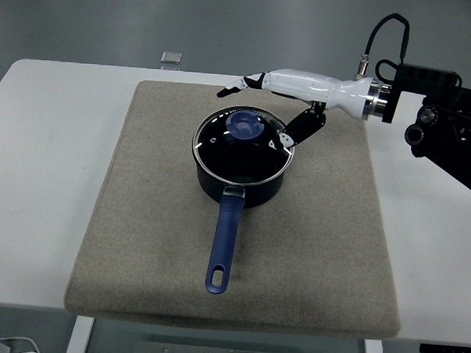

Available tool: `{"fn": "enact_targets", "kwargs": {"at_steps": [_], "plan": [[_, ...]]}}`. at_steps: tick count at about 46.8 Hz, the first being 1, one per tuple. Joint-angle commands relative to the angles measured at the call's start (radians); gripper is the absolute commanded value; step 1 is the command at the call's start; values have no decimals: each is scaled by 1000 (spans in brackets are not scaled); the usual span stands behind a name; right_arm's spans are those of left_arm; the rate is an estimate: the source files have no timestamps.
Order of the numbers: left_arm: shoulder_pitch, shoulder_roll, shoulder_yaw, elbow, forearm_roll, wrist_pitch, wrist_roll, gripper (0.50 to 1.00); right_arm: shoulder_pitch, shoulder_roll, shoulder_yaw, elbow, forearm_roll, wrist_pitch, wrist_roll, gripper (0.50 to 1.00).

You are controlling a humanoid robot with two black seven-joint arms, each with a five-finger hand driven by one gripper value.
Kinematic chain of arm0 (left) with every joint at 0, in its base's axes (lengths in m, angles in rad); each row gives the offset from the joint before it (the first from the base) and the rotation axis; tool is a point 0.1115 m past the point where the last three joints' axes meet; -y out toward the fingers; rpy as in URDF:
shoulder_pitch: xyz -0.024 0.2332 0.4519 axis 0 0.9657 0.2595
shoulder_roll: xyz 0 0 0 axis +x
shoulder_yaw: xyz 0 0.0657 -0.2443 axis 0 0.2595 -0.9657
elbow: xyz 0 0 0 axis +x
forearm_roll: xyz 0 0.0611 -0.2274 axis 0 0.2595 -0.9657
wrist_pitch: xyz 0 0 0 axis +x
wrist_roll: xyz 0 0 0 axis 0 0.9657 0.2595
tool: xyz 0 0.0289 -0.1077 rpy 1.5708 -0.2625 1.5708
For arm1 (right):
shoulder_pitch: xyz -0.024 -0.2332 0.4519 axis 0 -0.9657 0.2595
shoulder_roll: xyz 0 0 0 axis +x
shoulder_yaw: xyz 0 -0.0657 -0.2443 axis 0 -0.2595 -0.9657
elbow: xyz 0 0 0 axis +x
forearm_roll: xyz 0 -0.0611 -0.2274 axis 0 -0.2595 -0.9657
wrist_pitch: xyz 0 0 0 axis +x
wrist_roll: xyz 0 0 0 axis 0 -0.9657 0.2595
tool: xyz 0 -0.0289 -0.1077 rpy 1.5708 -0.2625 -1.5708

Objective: Lift the pot lid and place it to the right of the pot.

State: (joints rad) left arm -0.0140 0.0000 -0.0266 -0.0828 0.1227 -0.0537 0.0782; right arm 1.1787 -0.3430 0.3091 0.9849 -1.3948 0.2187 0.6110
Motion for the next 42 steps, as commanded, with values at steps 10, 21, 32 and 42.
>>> {"fn": "enact_targets", "kwargs": {"at_steps": [10, 21, 32, 42], "plan": [[0, 0, -1, 0, 0, 0, 0, 1000, -10, 9, -1, -9, -6, -28, 0, 913], [0, 0, 1, 0, 0, 0, 0, 1000, -10, 21, -2, -23, -13, -51, 0, 913], [0, 0, 1, 0, 0, 0, 0, 1000, -10, 48, -18, -43, -15, -73, 0, 913], [0, 0, -1, 0, 0, 0, 0, 1000, -10, 50, -36, -52, -18, -107, 0, 913]]}}
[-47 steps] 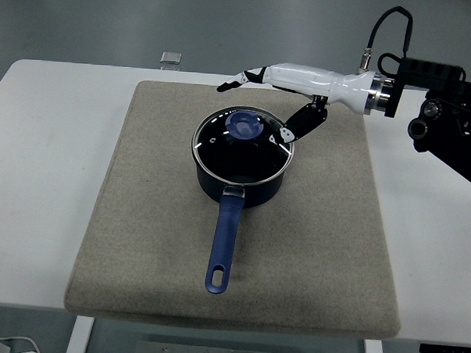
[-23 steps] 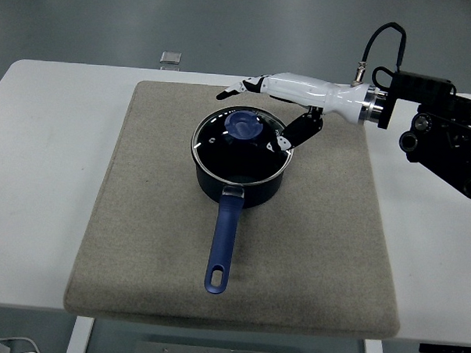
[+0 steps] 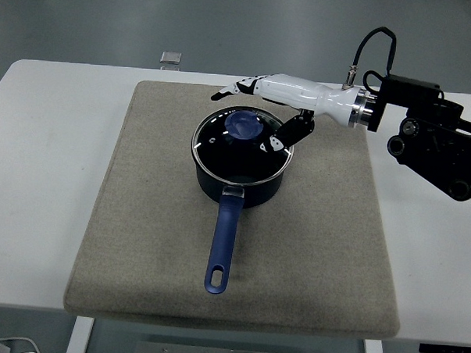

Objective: Lift the pot lid and place it to the right of the pot.

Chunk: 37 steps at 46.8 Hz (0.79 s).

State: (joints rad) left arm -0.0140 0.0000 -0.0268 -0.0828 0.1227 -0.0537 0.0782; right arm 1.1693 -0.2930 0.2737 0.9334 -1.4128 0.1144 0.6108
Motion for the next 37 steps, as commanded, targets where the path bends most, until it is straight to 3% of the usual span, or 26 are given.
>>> {"fn": "enact_targets", "kwargs": {"at_steps": [1, 37], "plan": [[0, 0, 1, 0, 0, 0, 0, 1000, 0, 0, -1, -2, 0, -4, 0, 913], [0, 0, -1, 0, 0, 0, 0, 1000, 18, 34, -41, -47, -97, -62, 0, 913]]}}
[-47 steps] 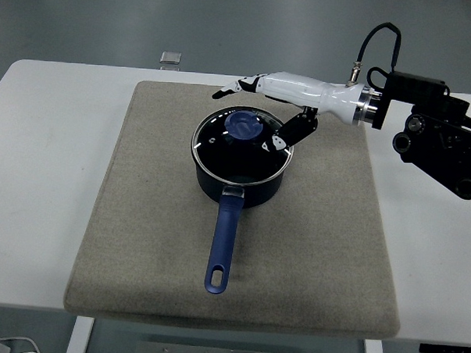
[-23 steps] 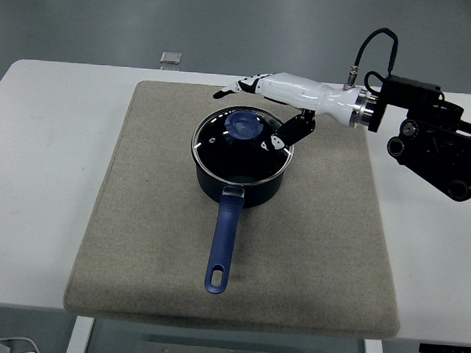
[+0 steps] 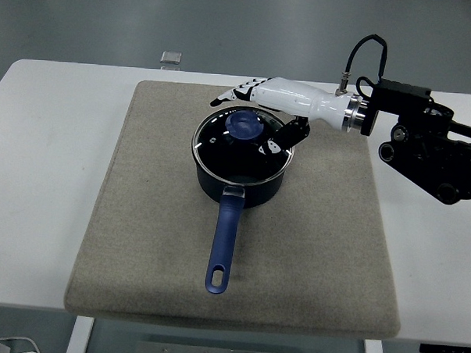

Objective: Lift the pot lid and place it to the right of the pot.

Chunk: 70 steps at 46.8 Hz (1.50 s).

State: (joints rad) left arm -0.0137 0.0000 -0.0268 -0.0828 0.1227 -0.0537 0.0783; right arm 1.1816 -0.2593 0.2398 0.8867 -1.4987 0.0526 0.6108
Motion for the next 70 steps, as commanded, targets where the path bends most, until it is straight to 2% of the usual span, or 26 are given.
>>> {"fn": "enact_targets", "kwargs": {"at_steps": [1, 18, 70], "plan": [[0, 0, 1, 0, 0, 0, 0, 1000, 9, -1, -10, -2, -14, 1, 0, 913], [0, 0, -1, 0, 0, 0, 0, 1000, 59, -12, -20, -14, -48, 1, 0, 913], [0, 0, -1, 0, 0, 0, 0, 1000, 81, 15, -85, -11, -64, 0, 0, 913]]}}
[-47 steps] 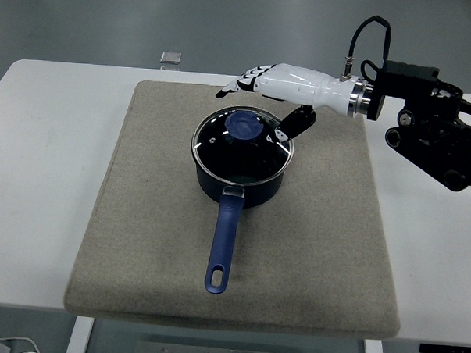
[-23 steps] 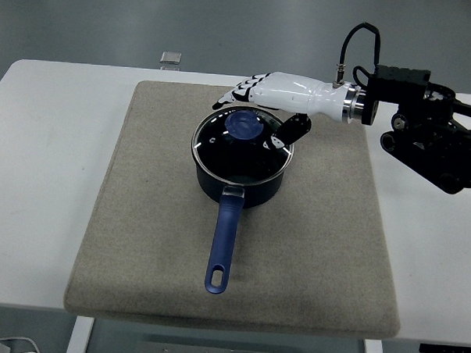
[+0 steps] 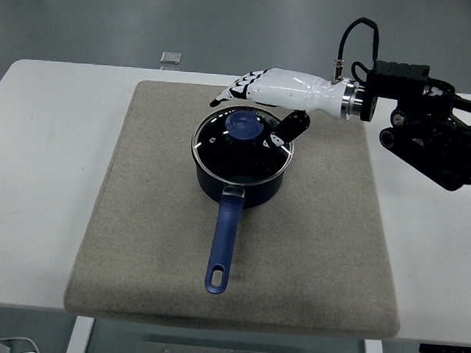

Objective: Lift the pot lid and place it to the right of the pot.

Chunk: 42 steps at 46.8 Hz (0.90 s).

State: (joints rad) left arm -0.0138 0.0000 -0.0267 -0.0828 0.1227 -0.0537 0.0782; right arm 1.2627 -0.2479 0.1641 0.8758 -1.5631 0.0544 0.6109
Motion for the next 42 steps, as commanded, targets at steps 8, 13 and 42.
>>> {"fn": "enact_targets", "kwargs": {"at_steps": [8, 13, 42], "plan": [[0, 0, -1, 0, 0, 0, 0, 1000, -2, 6, -11, 0, 0, -2, 0, 911], [0, 0, 1, 0, 0, 0, 0, 1000, 0, 6, -11, 0, 0, -2, 0, 907], [0, 0, -1, 0, 0, 0, 0, 1000, 0, 42, -9, -1, 1, 7, 0, 500]]}}
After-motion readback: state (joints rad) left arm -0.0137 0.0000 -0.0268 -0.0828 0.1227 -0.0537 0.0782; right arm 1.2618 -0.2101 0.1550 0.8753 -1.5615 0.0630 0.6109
